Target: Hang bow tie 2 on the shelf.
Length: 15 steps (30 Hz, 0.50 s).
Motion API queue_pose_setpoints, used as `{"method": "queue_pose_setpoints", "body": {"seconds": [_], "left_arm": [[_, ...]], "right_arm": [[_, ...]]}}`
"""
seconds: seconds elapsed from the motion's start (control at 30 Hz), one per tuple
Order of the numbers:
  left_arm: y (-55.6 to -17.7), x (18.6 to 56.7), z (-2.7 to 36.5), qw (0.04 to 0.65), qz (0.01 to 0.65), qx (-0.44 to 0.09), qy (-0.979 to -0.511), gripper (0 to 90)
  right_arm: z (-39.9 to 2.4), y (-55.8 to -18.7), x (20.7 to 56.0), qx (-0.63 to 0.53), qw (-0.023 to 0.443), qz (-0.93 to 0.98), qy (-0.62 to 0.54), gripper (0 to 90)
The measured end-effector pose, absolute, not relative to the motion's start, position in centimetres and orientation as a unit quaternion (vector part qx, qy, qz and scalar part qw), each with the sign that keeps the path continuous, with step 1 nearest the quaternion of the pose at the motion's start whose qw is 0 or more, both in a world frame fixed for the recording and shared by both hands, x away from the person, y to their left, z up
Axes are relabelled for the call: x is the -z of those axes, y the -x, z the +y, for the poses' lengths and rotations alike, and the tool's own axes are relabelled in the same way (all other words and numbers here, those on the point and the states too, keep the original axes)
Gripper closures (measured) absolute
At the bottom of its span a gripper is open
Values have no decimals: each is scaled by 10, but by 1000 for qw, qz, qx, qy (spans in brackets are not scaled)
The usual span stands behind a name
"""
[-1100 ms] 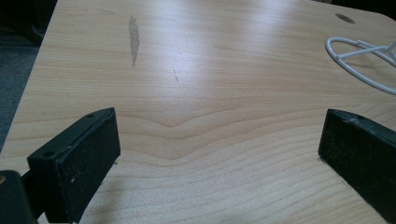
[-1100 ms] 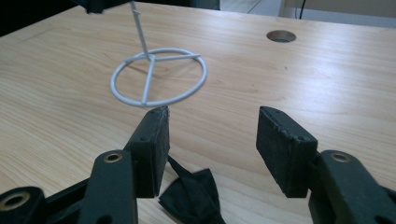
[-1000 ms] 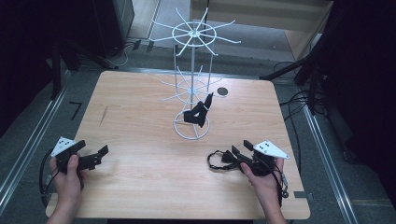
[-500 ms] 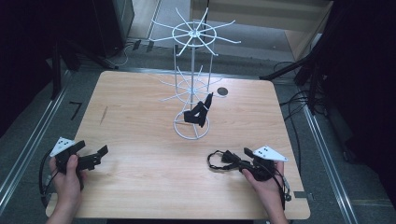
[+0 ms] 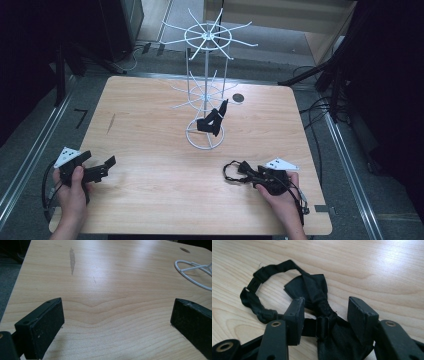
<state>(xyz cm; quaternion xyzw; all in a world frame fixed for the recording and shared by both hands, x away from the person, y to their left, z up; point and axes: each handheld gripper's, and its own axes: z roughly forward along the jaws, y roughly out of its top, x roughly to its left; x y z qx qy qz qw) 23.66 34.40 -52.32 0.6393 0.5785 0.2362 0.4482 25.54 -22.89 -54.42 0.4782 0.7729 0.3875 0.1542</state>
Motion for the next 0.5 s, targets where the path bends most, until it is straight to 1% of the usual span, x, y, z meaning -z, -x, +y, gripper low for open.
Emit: {"method": "queue_pose_setpoints", "body": {"seconds": [0.1, 0.13, 0.17, 0.2, 0.33, 0.4, 0.5], "left_arm": [[-237, 523, 344, 449, 580, -236, -638, 0], [-237, 523, 344, 449, 579, -235, -638, 0], [-237, 523, 344, 449, 579, -235, -638, 0], [-237, 523, 344, 449, 580, -234, -638, 0], [-237, 523, 345, 449, 580, -233, -638, 0], [-237, 523, 345, 450, 580, -234, -637, 0], [-237, 523, 345, 451, 580, -233, -637, 0]], "right_arm": [[-227, -255, 545, -383, 161, 774, -478, 530], [-227, -254, 545, -381, 165, 773, -479, 568], [-227, -254, 545, -381, 165, 773, -479, 568], [-226, -253, 544, -377, 170, 775, -477, 638], [-221, -252, 543, -368, 177, 783, -469, 738], [-219, -252, 542, -361, 181, 785, -469, 762], [-217, -252, 540, -368, 178, 780, -474, 771]]}}
